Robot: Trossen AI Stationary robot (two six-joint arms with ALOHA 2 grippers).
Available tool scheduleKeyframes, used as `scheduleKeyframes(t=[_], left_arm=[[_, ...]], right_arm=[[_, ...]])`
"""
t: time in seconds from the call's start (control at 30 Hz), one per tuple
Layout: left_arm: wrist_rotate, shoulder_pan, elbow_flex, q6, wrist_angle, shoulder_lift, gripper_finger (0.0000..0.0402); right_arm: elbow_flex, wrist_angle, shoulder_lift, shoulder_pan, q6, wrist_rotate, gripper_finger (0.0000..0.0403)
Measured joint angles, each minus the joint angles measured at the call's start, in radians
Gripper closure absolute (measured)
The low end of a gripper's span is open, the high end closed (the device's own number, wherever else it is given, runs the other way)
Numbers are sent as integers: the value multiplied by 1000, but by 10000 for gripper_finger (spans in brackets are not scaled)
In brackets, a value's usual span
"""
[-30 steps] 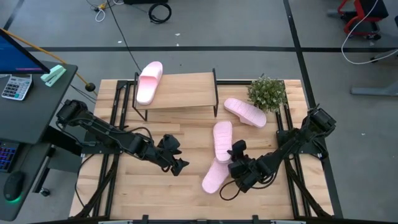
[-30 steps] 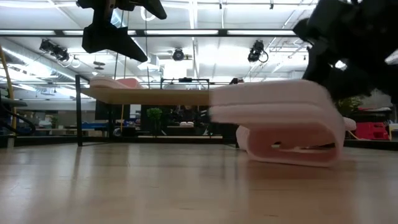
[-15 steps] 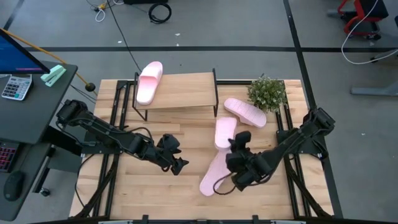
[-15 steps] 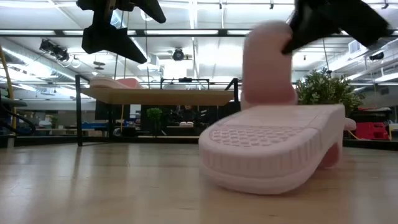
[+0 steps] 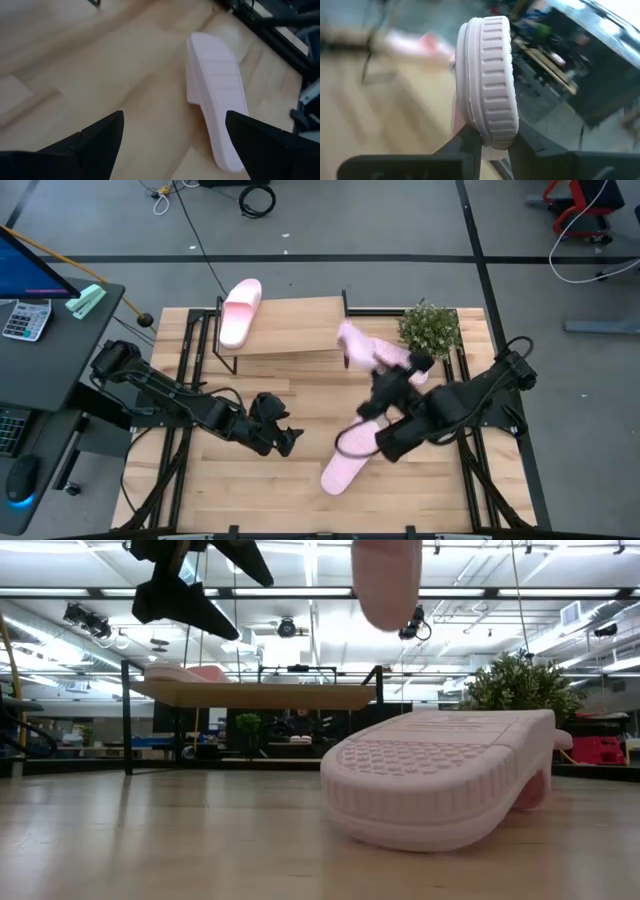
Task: Pick and place slides into the shelf
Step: Put the pink slides on the shelf
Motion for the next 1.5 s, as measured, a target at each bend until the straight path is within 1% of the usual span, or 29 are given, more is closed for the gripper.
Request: scheduleKeyframes(t=[0.07,0.1,0.27,0.4,0.53,0.73,0.87,0.93,1.0,1.03,1.1,1.17,1.27,1.43,1.47,1.5], left_arm=[[-50,-14,0,-19,-6,0,47],[-72,-20,0,-21,-9,0,47],[-133,-42,0,-41,-43,0,47],[-188,-64,0,-114,-88,0,47],[-283,-89,0,-224,-122,0,47],[-466,-115,0,-373,-128,-5,47],[-560,-123,0,-477,-135,-31,47],[-587,-122,0,-523,-134,-54,47],[-589,-122,-1,-545,-128,-83,47],[-591,-122,-10,-544,-101,-100,47],[-592,-122,-49,-521,7,-129,47],[-584,-122,-108,-444,182,-155,47],[-575,-103,-201,-281,501,-160,47],[-574,-39,-331,-111,897,-158,47],[-565,-23,-356,-77,976,-158,47],[-534,-2,-380,-37,1062,-157,47]], right_arm=[[51,-59,-1,-15,165,50,334],[61,-53,-8,-25,218,73,334],[41,-56,-48,-56,509,150,334],[23,-54,-65,-69,663,198,334],[23,23,-67,-69,722,210,335],[23,215,-67,-64,730,220,335],[22,278,-67,-58,725,224,335],[22,282,-67,-50,723,224,335],[22,282,-67,-45,721,225,337],[22,282,-67,-45,719,225,337],[22,282,-67,-36,710,227,337],[22,282,-67,-33,703,227,337],[22,282,-67,-31,696,228,337],[22,282,-67,-21,695,228,337],[22,282,-67,-17,694,228,337],[22,282,-67,-14,694,228,337]])
